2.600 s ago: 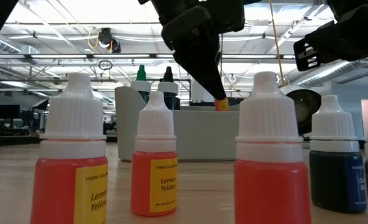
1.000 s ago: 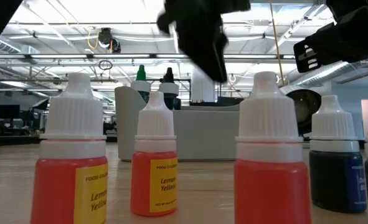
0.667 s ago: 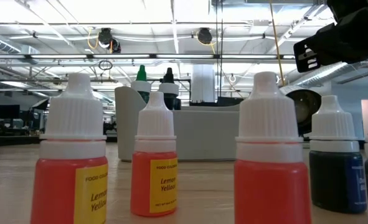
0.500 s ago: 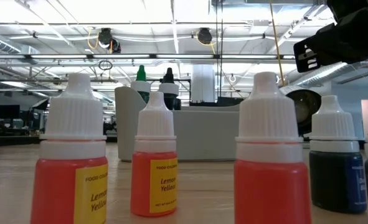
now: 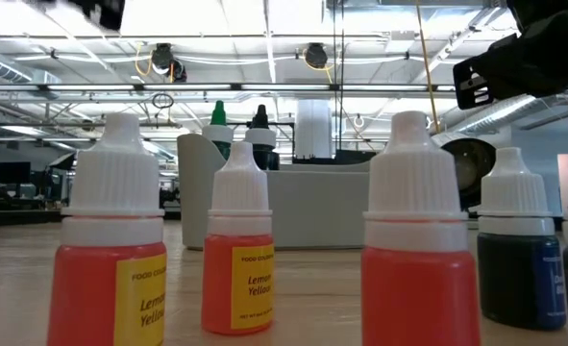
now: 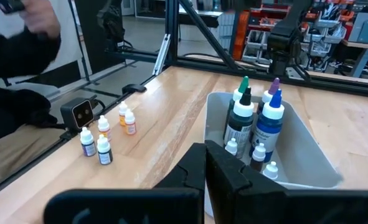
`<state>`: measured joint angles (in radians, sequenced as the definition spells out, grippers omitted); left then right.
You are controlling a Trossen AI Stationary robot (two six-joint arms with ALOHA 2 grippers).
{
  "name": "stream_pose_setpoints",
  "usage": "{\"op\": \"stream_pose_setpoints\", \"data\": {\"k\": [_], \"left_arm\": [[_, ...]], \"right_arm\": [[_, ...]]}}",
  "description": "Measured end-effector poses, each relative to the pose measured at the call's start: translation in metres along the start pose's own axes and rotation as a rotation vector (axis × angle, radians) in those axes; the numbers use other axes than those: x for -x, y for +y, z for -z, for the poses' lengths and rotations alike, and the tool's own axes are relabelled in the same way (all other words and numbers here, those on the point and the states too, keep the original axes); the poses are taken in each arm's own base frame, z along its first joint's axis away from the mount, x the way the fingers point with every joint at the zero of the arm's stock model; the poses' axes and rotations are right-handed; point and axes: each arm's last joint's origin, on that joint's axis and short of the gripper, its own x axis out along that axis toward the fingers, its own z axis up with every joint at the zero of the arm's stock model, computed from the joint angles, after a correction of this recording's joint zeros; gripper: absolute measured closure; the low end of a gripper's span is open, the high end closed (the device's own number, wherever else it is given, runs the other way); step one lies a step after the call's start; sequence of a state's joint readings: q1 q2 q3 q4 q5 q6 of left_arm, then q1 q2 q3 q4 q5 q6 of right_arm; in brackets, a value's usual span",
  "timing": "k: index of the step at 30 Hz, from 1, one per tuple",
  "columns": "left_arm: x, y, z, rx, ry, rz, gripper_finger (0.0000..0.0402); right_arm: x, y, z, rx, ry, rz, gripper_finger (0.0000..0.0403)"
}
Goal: Pick & Place food coloring
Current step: Put the small blue food coloring bottle into the gray bin
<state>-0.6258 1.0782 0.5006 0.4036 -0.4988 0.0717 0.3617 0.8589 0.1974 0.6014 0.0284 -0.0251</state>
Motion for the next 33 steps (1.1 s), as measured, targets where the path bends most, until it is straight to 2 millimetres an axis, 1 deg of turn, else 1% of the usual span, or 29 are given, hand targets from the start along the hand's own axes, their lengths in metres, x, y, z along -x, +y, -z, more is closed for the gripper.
{"op": "stream_pose_setpoints", "data": {"k": [2,3,6,9,11,14,19,22,26,28,30,33], "left_arm": [[0.001,0.0,0.026,-0.013,-0.038,-0.017,0.0398],[0.002,0.001,0.035,-0.014,-0.052,-0.04,0.0398],[0.004,0.006,0.05,0.022,-0.106,-0.099,0.0396],[0.005,0.009,0.057,0.026,-0.098,-0.145,0.0394],[0.005,0.011,0.058,0.022,-0.092,-0.155,0.0396],[0.005,0.012,0.059,0.017,-0.089,-0.157,0.0398],[0.005,0.011,0.059,0.013,-0.085,-0.154,0.0378],[0.005,0.011,0.06,0.03,-0.073,-0.15,0.0363],[0.005,0.01,0.061,0.061,-0.072,-0.138,0.0352],[0.005,0.01,0.061,0.059,-0.071,-0.121,0.0349],[0.005,0.01,0.061,0.059,-0.072,-0.12,0.0349],[0.005,0.01,0.061,0.06,-0.072,-0.119,0.0353]], "right_arm": [[0.0,0.0,0.0,0.004,-0.005,0.001,0.0403],[0.0,0.0,-0.002,0.003,-0.019,0.003,0.0403],[-0.002,-0.001,-0.008,-0.014,-0.041,0.023,0.0403],[-0.014,0.002,-0.019,-0.028,0.039,0.009,0.0403],[-0.029,0.008,-0.03,-0.024,0.123,-0.018,0.0403],[-0.057,0.023,-0.05,0.001,0.243,-0.073,0.0403],[-0.11,0.06,-0.079,0.071,0.428,-0.125,0.0403],[-0.138,0.084,-0.088,0.108,0.515,-0.173,0.0402],[-0.173,0.113,-0.088,0.148,0.54,-0.19,0.0384],[-0.188,0.123,-0.081,0.177,0.555,-0.208,0.0363],[-0.199,0.13,-0.072,0.198,0.577,-0.22,0.0337],[-0.206,0.131,-0.06,0.228,0.604,-0.227,0.0292]]}}
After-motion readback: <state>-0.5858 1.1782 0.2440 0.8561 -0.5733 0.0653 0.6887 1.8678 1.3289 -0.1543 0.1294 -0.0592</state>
